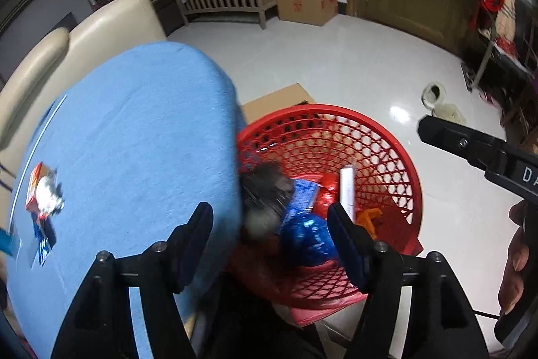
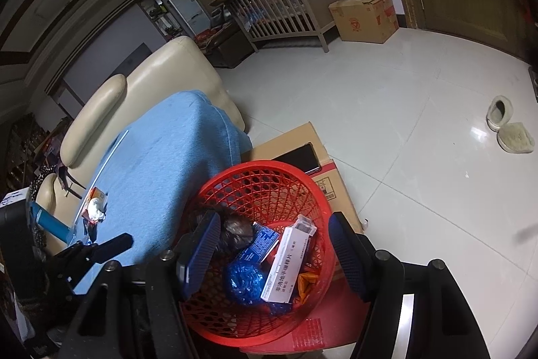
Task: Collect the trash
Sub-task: 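Release the black bag into the red basket with the left gripper, then return both tools to the table and grasp the blue wrapper with the right gripper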
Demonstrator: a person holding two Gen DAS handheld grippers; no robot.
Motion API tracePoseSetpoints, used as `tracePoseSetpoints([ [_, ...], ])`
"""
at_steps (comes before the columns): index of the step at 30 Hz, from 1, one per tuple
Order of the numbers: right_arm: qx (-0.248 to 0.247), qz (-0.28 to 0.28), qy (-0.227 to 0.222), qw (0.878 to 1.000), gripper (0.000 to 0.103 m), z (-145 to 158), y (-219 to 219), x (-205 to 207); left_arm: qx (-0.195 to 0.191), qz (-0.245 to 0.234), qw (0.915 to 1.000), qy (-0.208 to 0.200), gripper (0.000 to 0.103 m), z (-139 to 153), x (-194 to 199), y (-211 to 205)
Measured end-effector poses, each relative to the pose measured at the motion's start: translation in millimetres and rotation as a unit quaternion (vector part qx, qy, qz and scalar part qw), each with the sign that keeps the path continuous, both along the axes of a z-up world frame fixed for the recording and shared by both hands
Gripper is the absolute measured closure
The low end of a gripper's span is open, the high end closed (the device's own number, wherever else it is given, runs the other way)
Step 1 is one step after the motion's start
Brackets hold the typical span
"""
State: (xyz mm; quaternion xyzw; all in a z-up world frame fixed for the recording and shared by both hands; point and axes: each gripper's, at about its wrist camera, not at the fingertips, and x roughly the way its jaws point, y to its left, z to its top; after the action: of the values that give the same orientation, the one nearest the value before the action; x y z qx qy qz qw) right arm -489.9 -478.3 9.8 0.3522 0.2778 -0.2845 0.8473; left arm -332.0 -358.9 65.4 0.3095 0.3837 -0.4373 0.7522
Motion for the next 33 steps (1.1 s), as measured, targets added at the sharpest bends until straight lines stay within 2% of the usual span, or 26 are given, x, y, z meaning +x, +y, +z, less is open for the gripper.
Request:
tracePoseSetpoints([
  [7, -0.012, 0.034, 0.011, 0.999, 0.033, 7.9, 21.0, 24.5, -0.035, 0.079, 0.9962, 0.009, 0.032, 14.5, 49.6, 58.3],
  [12, -0.026, 0.075, 0.025, 0.997, 0.033, 14.2, 48.7, 53.2, -0.059, 0.149, 0.9869, 0.014, 0.032, 17.0, 89.8, 112.2],
  [18, -0.039, 0.133, 0.052, 0.989, 0.033, 14.7, 90.9, 94.3, -0.078, 0.247, 0.9656, 0.023, 0.032, 8.7, 137.1, 188.1],
  [23, -0.048, 0.187, 0.073, 0.979, 0.033, 12.5, 130.6, 131.0, -0.089, 0.311, 0.9460, 0.027, 0.032, -4.5, 160.8, 245.2],
  [30, -0.050, 0.249, 0.093, 0.963, 0.033, 9.8, 177.3, 183.2, -0.107, 0.370, 0.9224, 0.031, 0.032, -18.6, 186.5, 298.8],
  [33, -0.048, 0.272, 0.101, 0.956, 0.033, 7.9, 196.9, 209.1, -0.113, 0.385, 0.9156, 0.031, 0.032, -21.7, 194.1, 316.7],
])
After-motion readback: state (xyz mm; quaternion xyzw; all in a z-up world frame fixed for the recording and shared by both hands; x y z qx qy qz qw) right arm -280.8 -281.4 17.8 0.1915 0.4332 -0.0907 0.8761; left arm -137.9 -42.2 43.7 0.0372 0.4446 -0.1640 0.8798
